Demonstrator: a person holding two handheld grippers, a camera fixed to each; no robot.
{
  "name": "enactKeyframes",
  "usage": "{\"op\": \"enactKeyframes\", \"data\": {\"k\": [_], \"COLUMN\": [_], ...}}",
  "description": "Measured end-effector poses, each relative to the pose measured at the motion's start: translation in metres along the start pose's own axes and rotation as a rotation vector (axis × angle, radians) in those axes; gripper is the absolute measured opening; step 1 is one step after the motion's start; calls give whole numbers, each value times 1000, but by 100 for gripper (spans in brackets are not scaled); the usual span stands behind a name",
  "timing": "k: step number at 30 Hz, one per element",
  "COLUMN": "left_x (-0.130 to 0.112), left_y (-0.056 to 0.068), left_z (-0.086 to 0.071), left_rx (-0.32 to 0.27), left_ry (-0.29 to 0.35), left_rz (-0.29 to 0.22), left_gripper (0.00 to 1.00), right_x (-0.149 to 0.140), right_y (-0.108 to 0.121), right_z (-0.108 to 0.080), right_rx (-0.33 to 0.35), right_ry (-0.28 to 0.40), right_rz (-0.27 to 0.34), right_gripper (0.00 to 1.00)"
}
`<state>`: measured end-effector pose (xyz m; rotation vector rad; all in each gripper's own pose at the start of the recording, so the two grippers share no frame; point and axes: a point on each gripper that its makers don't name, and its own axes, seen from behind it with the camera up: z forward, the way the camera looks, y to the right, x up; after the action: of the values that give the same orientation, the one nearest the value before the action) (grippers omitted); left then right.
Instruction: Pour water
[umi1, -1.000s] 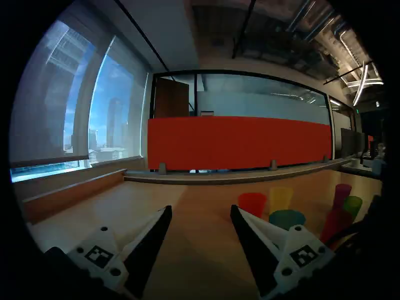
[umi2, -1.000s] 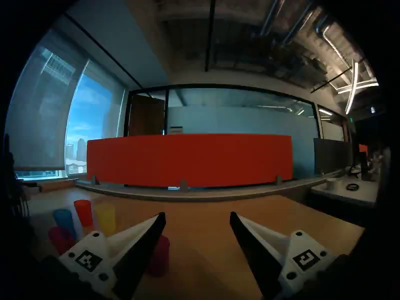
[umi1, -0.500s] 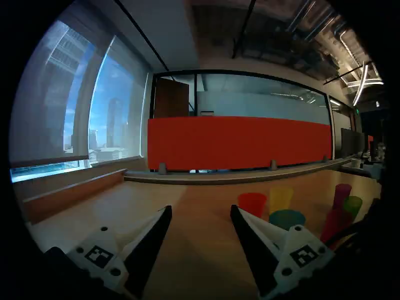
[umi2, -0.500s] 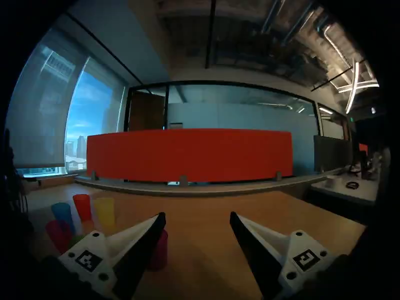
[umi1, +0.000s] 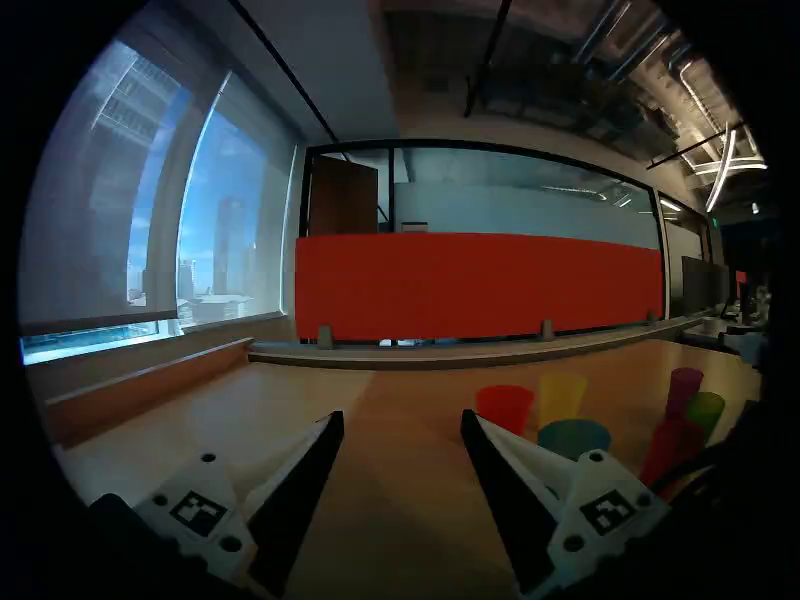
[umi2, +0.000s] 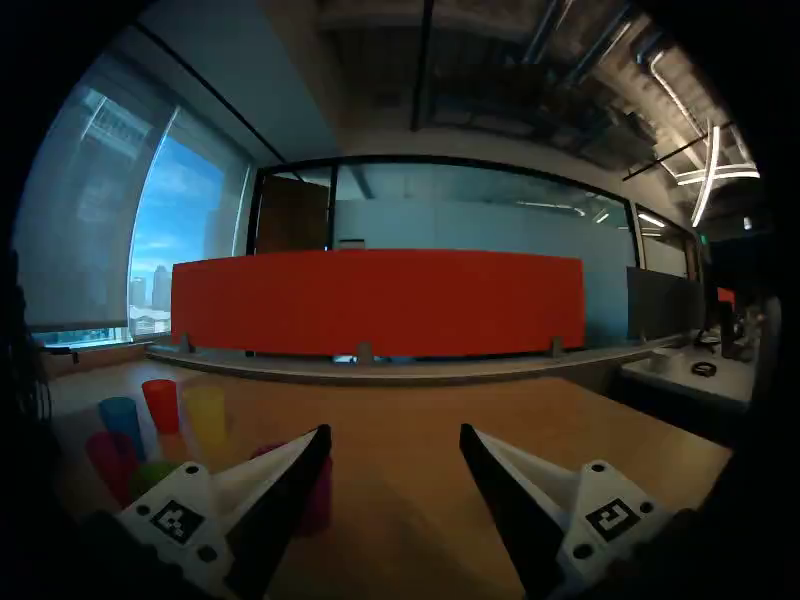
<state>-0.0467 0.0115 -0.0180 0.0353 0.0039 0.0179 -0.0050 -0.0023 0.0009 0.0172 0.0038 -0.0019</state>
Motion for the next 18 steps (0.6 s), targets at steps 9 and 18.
{"op": "enactKeyframes", "data": {"k": [9, 18], "left_x": [0, 0], "left_y": [0, 0], "left_z": [0, 0], "left_rx": [0, 0], "left_ry": [0, 0], "left_rz": [0, 0], "left_gripper": [86, 86], "right_x": [1, 0], "right_y": [1, 1], "right_z": [-2, -2], "right_rx": [-5, -5], "right_ry": [-3, -3], "right_rz": [1, 1], "right_gripper": [100, 100]}}
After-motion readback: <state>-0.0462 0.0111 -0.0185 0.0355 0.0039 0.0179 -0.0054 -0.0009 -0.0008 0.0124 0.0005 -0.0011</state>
